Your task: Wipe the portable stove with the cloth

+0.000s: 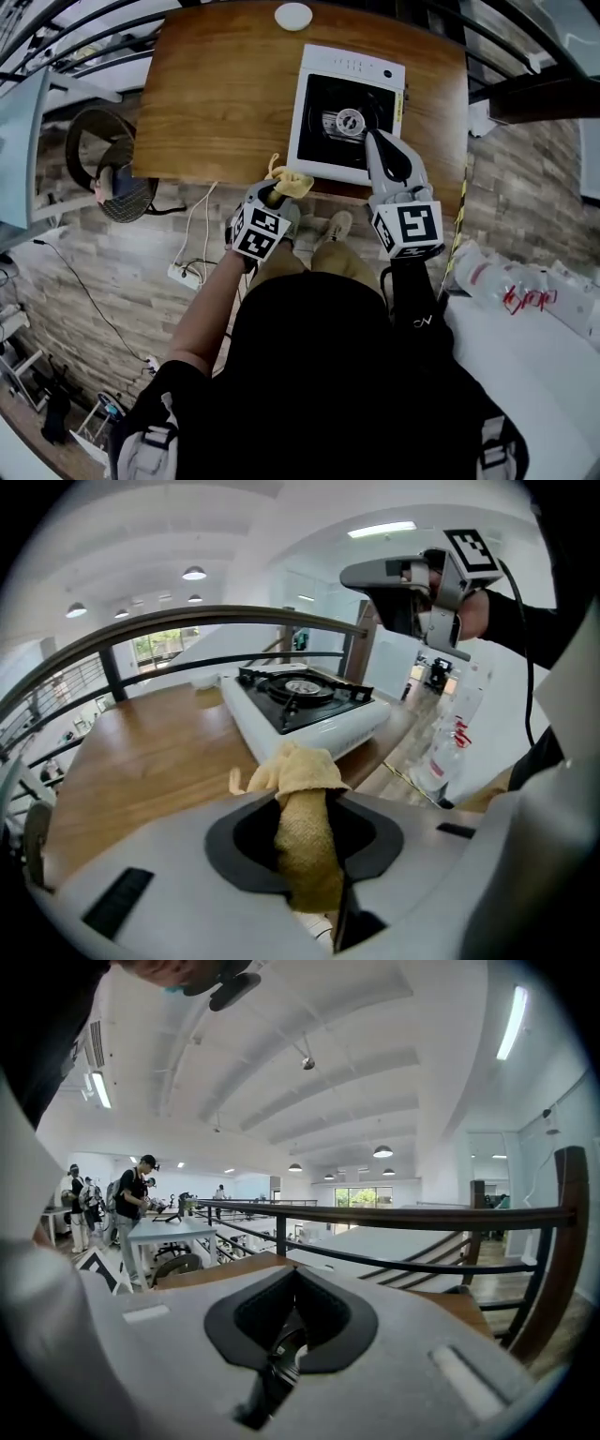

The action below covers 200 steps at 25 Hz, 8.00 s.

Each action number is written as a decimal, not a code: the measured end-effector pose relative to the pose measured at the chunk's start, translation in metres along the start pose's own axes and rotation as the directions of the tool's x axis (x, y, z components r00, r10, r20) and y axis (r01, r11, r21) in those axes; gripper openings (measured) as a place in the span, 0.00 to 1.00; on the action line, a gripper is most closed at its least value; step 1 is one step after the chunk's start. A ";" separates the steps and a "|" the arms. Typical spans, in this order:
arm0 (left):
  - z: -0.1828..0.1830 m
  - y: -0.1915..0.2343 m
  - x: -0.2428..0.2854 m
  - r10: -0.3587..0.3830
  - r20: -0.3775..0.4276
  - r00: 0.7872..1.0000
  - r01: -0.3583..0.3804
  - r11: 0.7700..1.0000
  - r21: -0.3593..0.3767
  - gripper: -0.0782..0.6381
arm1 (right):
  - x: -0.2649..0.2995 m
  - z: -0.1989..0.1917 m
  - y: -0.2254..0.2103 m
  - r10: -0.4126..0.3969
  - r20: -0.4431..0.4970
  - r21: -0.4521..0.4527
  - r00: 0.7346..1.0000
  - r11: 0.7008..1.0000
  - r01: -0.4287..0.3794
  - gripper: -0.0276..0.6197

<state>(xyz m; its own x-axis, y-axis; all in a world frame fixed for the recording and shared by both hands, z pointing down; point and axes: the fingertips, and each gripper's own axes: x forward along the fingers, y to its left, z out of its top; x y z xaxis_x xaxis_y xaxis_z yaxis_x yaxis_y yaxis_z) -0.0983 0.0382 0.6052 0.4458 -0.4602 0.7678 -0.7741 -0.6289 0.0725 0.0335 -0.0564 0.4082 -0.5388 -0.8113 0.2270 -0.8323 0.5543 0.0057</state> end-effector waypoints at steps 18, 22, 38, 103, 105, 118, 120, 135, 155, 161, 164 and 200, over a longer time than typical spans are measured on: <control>0.055 0.093 -0.021 0.262 0.065 0.963 -0.240 0.940 -0.241 0.24 | 0.049 0.016 -0.011 0.142 0.059 0.007 0.988 0.990 -0.142 0.05; 0.089 0.148 0.002 0.221 0.094 0.971 -0.202 0.963 -0.181 0.24 | 0.086 0.031 -0.019 0.073 0.055 0.008 0.996 0.997 -0.074 0.05; 0.215 0.216 0.144 -0.076 0.073 0.994 0.070 0.994 0.087 0.24 | 0.125 0.013 -0.087 -0.255 -0.081 0.059 0.964 0.964 0.260 0.05; 0.340 -0.058 0.215 -0.086 0.137 0.987 0.081 0.996 0.044 0.24 | -0.037 -0.019 -0.238 -0.082 -0.001 0.048 0.997 0.995 0.082 0.05; 0.347 -0.052 0.230 -0.036 0.099 0.994 0.028 0.996 0.081 0.24 | -0.037 -0.025 -0.247 -0.072 -0.007 0.058 0.997 0.996 0.072 0.05; 0.357 -0.069 0.259 0.073 -0.005 0.997 -0.071 0.983 0.171 0.24 | -0.047 -0.037 -0.267 -0.038 -0.006 0.065 0.999 0.997 0.038 0.05; 0.352 -0.071 0.256 0.075 -0.034 0.997 -0.069 0.984 0.164 0.24 | -0.049 -0.035 -0.268 -0.037 0.001 0.060 0.999 0.998 0.037 0.05; 0.272 -0.120 0.176 0.005 -0.034 0.999 -0.001 0.994 0.109 0.24 | -0.048 -0.006 -0.251 -0.009 0.054 0.003 0.998 1.000 0.009 0.05; 0.166 -0.203 0.122 -0.208 -0.061 0.976 0.211 0.977 0.036 0.24 | -0.044 0.002 -0.228 0.034 0.059 -0.032 0.998 0.999 -0.033 0.05; 0.194 -0.189 0.118 -0.159 0.036 0.987 0.156 0.985 0.078 0.24 | -0.043 0.008 -0.224 0.035 0.072 -0.055 0.997 0.998 -0.031 0.05; 0.213 -0.170 0.109 -0.119 0.102 0.988 0.111 0.991 0.078 0.24 | -0.041 0.012 -0.217 0.035 0.071 -0.079 0.997 0.996 -0.030 0.05; 0.315 0.077 -0.073 0.095 0.570 0.816 -0.165 0.984 0.071 0.24 | 0.026 0.056 -0.092 -0.191 0.042 -0.063 0.981 0.979 0.193 0.05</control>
<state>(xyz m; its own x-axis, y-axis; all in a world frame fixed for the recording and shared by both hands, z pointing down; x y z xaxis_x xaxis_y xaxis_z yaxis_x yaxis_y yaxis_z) -0.0489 -0.1745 0.3543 0.5462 -0.7927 0.2708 -0.8030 -0.5875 -0.1003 0.0888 -0.1392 0.3591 -0.3752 -0.9091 0.1811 -0.9107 0.3979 0.1106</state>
